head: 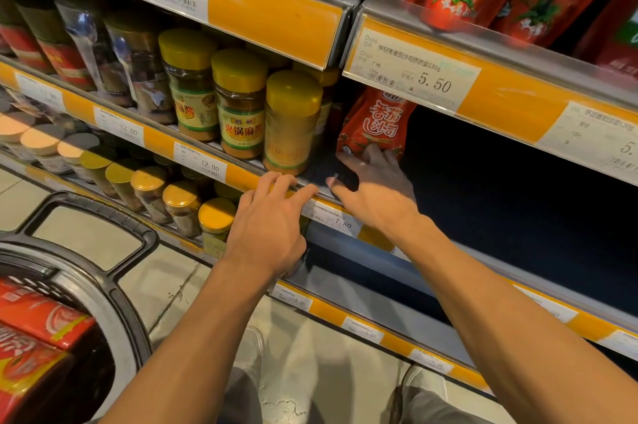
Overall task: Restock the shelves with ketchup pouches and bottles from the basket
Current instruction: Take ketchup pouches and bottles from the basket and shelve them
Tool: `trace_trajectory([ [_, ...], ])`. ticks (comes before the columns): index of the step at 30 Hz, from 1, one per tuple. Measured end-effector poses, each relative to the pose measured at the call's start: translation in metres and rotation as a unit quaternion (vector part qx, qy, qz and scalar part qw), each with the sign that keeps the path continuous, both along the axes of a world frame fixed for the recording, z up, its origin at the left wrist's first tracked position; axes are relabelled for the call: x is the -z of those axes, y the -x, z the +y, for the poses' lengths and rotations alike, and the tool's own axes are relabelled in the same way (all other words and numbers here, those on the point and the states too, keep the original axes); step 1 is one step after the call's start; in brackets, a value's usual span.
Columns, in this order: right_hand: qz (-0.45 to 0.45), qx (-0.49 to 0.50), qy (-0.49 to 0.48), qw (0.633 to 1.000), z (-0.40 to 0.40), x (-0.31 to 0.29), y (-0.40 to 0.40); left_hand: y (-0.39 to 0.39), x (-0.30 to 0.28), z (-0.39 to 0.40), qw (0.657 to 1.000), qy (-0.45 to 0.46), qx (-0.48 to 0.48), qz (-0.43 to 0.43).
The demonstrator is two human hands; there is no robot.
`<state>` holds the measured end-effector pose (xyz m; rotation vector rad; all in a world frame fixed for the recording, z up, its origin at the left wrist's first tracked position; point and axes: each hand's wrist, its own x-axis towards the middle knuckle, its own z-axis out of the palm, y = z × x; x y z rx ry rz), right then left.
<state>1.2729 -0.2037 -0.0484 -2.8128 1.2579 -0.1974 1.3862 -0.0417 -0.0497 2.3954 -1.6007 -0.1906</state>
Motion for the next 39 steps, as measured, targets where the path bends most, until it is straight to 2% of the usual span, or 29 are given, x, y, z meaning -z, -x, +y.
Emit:
trace_trajectory([
  [15,0.005,0.016,-0.011,1.0,-0.005,0.0,-0.006,0.003,0.0,-0.001,1.0,0.002,0.0,0.001],
  [25,-0.055,-0.028,-0.073,0.995,0.019,-0.016,0.018,0.01,-0.001,0.001,1.0,-0.008,-0.01,0.018],
  [31,-0.078,0.006,-0.114,0.99,0.044,-0.04,0.057,0.026,-0.015,0.018,0.991,0.083,-0.043,0.092],
  [34,-0.101,0.025,-0.136,0.985,0.068,-0.054,0.094,0.049,-0.028,0.03,0.983,0.095,-0.072,0.139],
  [39,-0.162,0.08,-0.174,0.968,0.119,-0.079,0.182,0.114,-0.061,0.045,0.974,0.111,-0.053,0.188],
])
